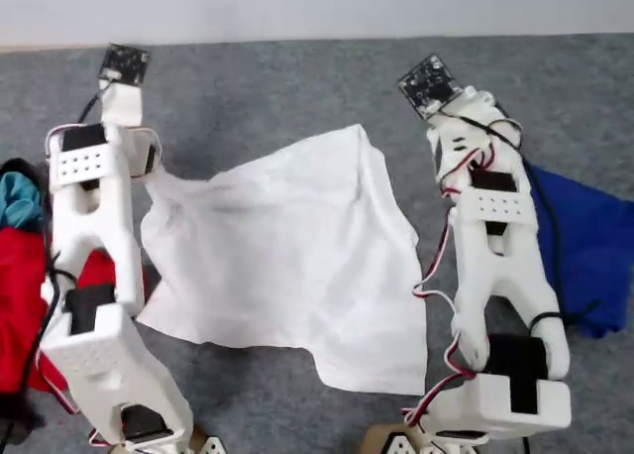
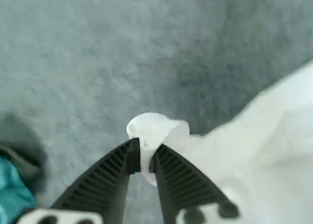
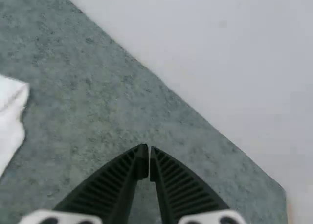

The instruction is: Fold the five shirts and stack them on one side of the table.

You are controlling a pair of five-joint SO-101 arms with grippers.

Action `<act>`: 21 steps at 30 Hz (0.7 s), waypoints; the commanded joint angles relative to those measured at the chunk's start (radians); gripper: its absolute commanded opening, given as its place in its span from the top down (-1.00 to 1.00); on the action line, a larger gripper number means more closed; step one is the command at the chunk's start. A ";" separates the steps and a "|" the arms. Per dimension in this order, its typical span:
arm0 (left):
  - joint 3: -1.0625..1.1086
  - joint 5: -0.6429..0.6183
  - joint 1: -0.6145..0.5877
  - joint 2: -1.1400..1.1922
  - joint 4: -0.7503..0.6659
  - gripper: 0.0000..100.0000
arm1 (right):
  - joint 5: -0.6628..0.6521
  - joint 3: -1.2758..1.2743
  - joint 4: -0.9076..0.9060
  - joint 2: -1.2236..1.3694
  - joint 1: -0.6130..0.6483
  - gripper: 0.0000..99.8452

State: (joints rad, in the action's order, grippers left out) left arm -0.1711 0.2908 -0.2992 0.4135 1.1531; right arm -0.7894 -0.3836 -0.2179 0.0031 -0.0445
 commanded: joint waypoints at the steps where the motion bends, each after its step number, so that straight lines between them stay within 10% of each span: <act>1: -0.058 0.029 0.006 0.021 0.121 0.94 | -0.011 0.064 -0.099 -0.005 0.013 0.98; 8: -0.058 0.152 0.028 0.098 0.253 0.94 | 0.017 0.074 -0.372 -0.012 0.087 0.98; 21: -0.209 0.152 0.051 0.097 0.470 0.71 | 0.552 0.351 -0.763 0.156 0.194 0.76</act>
State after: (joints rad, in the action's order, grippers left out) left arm -0.3138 0.4335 -0.2670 0.5224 1.5336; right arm -0.3506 -0.1657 -0.9037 0.1366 0.1320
